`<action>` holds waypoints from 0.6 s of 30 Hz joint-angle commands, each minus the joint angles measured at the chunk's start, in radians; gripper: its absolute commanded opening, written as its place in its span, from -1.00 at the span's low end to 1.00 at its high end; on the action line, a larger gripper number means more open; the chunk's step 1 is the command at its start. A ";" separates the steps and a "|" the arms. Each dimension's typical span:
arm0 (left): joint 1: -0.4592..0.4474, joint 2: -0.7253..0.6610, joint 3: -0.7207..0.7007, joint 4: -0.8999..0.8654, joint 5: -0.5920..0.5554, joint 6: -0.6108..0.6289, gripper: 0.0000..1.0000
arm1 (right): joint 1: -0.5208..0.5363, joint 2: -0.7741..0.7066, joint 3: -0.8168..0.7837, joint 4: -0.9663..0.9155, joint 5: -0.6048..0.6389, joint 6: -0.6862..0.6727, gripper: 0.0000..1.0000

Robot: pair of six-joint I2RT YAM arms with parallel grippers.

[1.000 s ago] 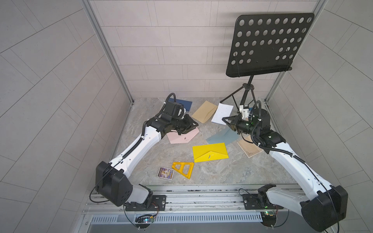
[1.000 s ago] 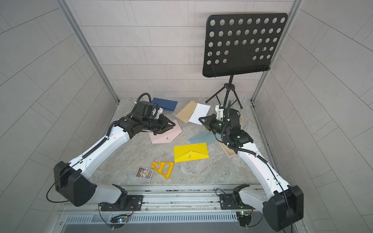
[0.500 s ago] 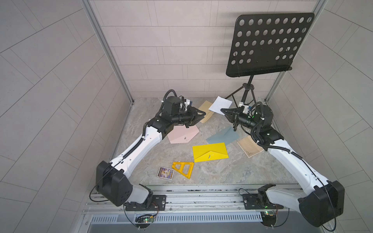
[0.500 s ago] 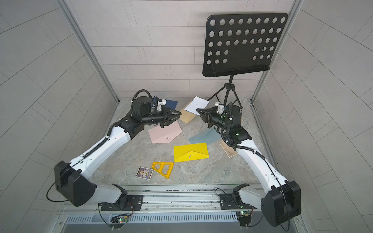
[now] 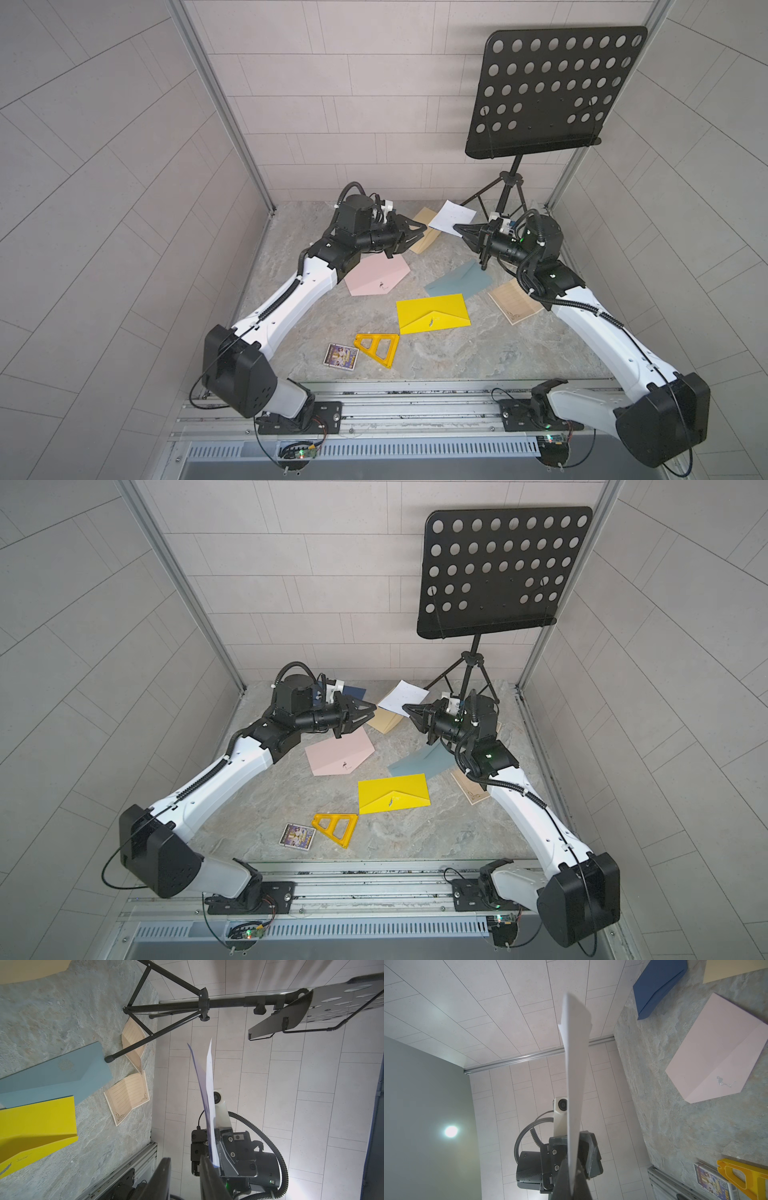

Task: Take the letter paper out of the envelope
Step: Unfold the letter paper.

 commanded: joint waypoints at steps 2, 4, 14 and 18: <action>-0.015 0.008 0.038 0.033 0.020 -0.010 -0.40 | -0.004 -0.004 0.011 0.009 -0.014 0.040 -1.00; -0.017 0.009 0.040 0.028 0.019 -0.008 -0.40 | -0.003 -0.002 0.009 0.009 -0.016 0.040 -1.00; -0.018 0.003 0.066 -0.047 0.002 0.039 -0.40 | -0.003 -0.008 -0.001 -0.023 -0.026 0.010 -1.00; -0.017 -0.004 0.066 -0.074 -0.010 0.059 -0.40 | -0.003 -0.013 -0.006 -0.025 -0.025 0.009 -1.00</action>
